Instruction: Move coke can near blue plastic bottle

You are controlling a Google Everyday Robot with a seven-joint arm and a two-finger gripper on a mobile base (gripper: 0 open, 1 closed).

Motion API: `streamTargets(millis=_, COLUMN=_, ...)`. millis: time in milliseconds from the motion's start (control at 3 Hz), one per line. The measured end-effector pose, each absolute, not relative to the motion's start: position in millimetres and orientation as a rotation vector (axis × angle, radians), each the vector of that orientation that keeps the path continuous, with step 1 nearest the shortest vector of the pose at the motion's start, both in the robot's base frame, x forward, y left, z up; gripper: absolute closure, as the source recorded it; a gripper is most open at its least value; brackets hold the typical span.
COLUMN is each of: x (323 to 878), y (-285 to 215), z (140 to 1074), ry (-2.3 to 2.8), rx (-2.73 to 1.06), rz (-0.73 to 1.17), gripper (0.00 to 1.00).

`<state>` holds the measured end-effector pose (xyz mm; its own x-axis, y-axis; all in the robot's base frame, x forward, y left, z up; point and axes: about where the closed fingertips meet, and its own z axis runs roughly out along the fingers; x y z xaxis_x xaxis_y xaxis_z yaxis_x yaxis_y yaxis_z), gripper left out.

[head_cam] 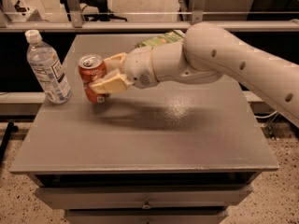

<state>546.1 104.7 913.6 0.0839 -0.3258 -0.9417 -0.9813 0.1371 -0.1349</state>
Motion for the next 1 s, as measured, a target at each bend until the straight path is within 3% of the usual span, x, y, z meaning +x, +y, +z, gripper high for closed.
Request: streamTargets(millis=1000, x=595.1, y=140.0, z=888.8, ry=1.439, rx=-1.335, rz=0.875, gripper=1.00)
